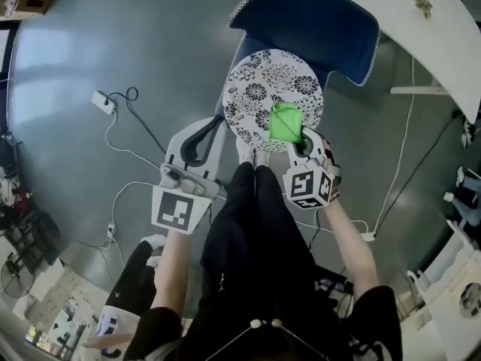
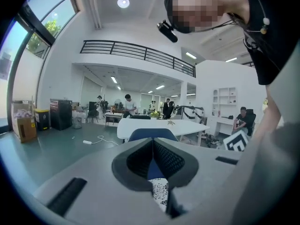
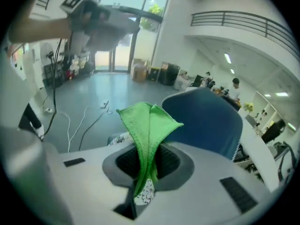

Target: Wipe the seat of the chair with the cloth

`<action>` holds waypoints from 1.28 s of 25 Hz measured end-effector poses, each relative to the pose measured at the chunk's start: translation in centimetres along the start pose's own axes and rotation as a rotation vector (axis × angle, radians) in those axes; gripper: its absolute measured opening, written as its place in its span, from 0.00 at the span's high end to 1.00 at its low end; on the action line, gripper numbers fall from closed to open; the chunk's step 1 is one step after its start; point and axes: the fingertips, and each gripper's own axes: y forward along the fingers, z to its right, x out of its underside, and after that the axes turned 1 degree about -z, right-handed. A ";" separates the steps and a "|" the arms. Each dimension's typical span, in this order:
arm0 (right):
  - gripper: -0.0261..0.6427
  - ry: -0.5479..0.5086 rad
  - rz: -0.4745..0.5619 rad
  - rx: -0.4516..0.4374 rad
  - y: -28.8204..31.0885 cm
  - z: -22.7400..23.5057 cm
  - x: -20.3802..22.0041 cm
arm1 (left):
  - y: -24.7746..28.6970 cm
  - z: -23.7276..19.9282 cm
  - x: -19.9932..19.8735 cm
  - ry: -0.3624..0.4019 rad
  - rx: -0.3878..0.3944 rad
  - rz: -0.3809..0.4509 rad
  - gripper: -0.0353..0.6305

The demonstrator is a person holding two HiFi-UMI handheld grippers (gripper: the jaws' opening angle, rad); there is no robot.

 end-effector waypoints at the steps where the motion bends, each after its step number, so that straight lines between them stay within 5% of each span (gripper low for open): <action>1: 0.88 0.036 0.059 0.028 -2.0 1.1 -2.5 | -0.4 -0.1 -1.2 0.005 -0.016 -0.013 0.94; 8: 0.89 0.333 0.461 0.166 -18.0 7.1 -15.1 | -4.3 1.9 -11.2 0.085 -0.051 -0.001 0.94; 14: 0.89 0.349 0.639 0.254 -27.2 10.9 -20.5 | -6.6 3.4 -19.5 0.114 -0.074 0.153 0.94; 22: 0.89 0.241 0.761 0.333 -33.9 11.5 -24.3 | -9.2 5.3 -24.7 0.145 -0.059 0.292 0.94; 32: 0.89 0.268 0.760 0.322 -34.5 11.3 -23.4 | -10.3 5.9 -25.1 0.141 -0.069 0.313 0.94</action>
